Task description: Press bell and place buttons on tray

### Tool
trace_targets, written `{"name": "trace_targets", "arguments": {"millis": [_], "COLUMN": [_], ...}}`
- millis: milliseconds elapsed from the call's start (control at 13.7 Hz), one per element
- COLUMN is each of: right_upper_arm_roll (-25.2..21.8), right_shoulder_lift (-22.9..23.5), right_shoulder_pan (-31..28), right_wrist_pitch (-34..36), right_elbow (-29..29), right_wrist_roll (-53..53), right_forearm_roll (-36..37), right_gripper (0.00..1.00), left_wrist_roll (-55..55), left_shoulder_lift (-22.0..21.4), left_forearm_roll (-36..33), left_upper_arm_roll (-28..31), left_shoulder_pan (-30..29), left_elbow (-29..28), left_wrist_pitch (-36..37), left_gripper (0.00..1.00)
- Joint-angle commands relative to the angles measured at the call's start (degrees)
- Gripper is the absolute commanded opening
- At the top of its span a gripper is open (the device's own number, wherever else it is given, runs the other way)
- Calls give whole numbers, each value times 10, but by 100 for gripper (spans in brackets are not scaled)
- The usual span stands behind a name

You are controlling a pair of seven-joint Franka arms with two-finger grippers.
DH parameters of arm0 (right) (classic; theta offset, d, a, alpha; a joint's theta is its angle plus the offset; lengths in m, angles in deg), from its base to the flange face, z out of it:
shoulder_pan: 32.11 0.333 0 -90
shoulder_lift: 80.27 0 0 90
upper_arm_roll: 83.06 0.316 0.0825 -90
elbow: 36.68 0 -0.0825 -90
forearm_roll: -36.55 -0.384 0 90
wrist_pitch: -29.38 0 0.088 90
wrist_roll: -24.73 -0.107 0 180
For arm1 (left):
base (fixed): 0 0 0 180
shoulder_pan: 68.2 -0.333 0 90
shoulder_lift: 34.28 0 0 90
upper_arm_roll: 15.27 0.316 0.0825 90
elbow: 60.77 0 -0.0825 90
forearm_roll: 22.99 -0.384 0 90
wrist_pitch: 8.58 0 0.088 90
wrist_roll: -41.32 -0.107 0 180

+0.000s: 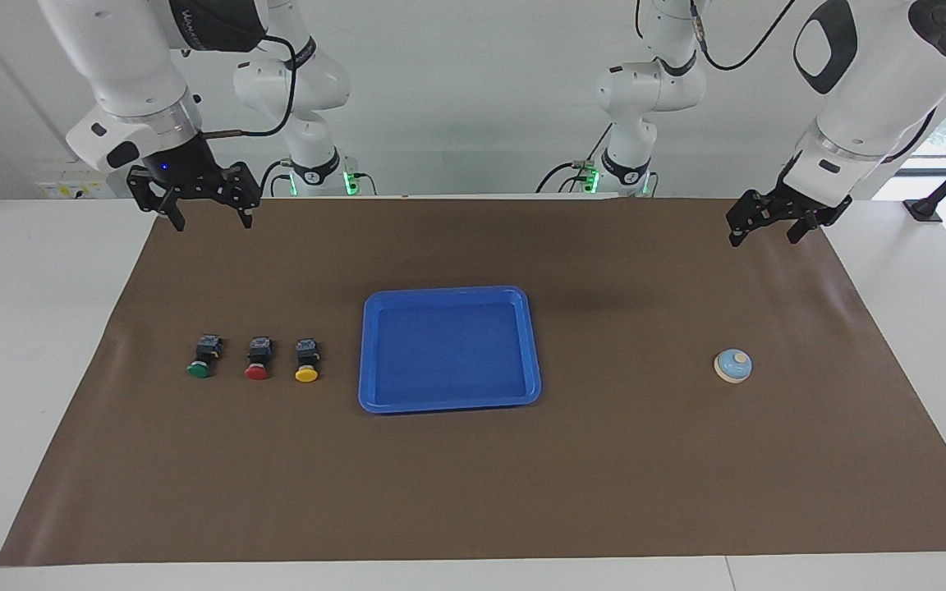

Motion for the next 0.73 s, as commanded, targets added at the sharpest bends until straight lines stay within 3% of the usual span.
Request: {"name": "trace_targets", "arguments": {"millis": [0, 657], "right_upper_arm_roll": [6, 6], "right_shoulder_lift": [-7, -8], "right_shoulder_pan": [-5, -5], "right_wrist_pitch": [7, 7], "right_elbow": [4, 4], "right_wrist_roll": [-5, -5], "right_forearm_roll": [6, 6], "right_gripper": [100, 100], "left_wrist_roll": [2, 2], "left_shoulder_lift": [-8, -9], "left_forearm_roll": [7, 6], "left_upper_arm_roll": [1, 0], "left_shoulder_pan": [-1, 7], "left_elbow": [-9, -10], "left_wrist_pitch": [-10, -11], "left_gripper": [100, 100]}}
